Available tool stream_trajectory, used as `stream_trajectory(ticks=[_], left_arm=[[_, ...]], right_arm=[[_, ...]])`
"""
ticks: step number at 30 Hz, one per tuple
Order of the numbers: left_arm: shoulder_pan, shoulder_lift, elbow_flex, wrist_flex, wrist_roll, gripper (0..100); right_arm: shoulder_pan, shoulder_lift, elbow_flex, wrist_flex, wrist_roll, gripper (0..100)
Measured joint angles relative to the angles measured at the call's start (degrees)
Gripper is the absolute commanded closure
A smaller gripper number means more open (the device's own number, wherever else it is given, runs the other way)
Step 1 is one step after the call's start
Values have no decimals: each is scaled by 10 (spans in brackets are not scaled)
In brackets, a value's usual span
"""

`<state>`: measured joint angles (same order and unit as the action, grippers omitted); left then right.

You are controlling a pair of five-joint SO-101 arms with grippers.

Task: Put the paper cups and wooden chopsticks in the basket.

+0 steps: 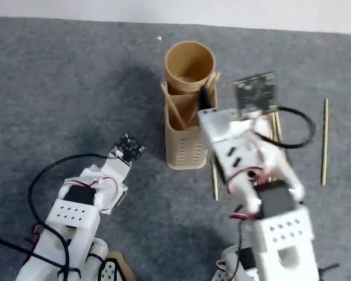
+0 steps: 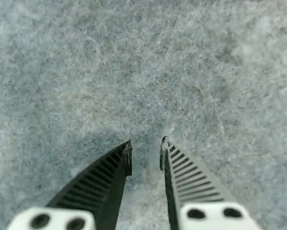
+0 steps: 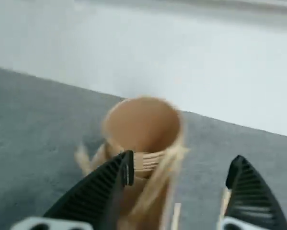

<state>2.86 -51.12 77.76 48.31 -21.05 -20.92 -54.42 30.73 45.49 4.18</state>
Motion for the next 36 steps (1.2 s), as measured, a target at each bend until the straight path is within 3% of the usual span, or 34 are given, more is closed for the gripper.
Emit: stream_trajectory(ticks=[8, 17, 25, 36], left_arm=[[0, 0, 0, 0, 0, 870], [0, 0, 0, 0, 0, 870], [0, 0, 0, 0, 0, 870], [0, 0, 0, 0, 0, 870]], right_arm=[[220, 128, -237, 218, 104, 692], [338, 472, -251, 219, 236, 692], [353, 711, -251, 109, 290, 692], [326, 744, -251, 79, 291, 692]])
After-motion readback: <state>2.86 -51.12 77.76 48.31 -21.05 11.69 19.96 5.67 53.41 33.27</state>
